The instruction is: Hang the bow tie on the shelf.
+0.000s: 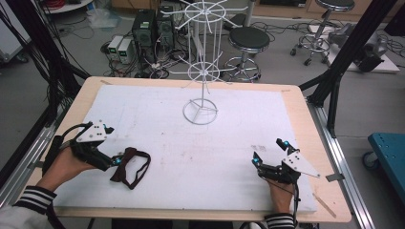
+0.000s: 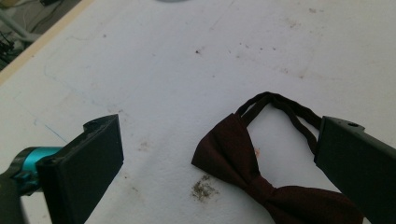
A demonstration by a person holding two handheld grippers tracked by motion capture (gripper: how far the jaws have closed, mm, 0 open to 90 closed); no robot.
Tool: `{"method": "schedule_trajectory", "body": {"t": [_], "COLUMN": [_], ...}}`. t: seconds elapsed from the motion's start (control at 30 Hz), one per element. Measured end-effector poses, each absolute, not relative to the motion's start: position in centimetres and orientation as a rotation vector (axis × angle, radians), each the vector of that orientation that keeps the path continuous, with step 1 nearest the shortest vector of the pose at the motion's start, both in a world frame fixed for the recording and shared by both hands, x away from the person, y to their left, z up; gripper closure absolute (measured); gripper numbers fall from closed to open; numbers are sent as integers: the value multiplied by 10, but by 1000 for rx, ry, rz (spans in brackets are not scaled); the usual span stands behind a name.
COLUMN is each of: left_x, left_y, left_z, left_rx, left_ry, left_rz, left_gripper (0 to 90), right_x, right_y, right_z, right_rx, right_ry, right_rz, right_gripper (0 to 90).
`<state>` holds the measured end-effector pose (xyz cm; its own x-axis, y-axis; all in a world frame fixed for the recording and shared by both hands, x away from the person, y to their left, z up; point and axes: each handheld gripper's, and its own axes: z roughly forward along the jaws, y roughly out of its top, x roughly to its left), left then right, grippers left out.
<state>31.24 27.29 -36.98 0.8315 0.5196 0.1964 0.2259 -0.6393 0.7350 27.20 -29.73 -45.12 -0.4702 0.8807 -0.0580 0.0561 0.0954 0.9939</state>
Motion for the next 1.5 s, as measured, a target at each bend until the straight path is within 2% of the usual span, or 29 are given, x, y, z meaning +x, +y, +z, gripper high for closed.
{"method": "schedule_trajectory", "body": {"t": [0.3, 1.03, 1.1, 1.17, 1.5], "left_x": [320, 324, 324, 325, 326], "left_y": [265, 247, 246, 247, 247], "left_z": [-378, -398, -400, -400, -405], "left_rx": [2377, 2502, 2498, 2503, 2519], "left_ry": [635, 782, 799, 788, 841], "left_rz": [474, 370, 355, 331, 264], "left_gripper": [17, 18, 40, 107, 139], "right_x": [272, 272, 272, 272, 272], "right_y": [-297, -297, -297, -297, -297], "right_z": [-451, -451, -451, -451, -451], "right_rx": [934, 928, 928, 929, 927], "right_ry": [1657, 1657, 1657, 1657, 1658], "right_rz": [1454, 1451, 1452, 1454, 1449], "right_gripper": [27, 27, 27, 27, 27]}}
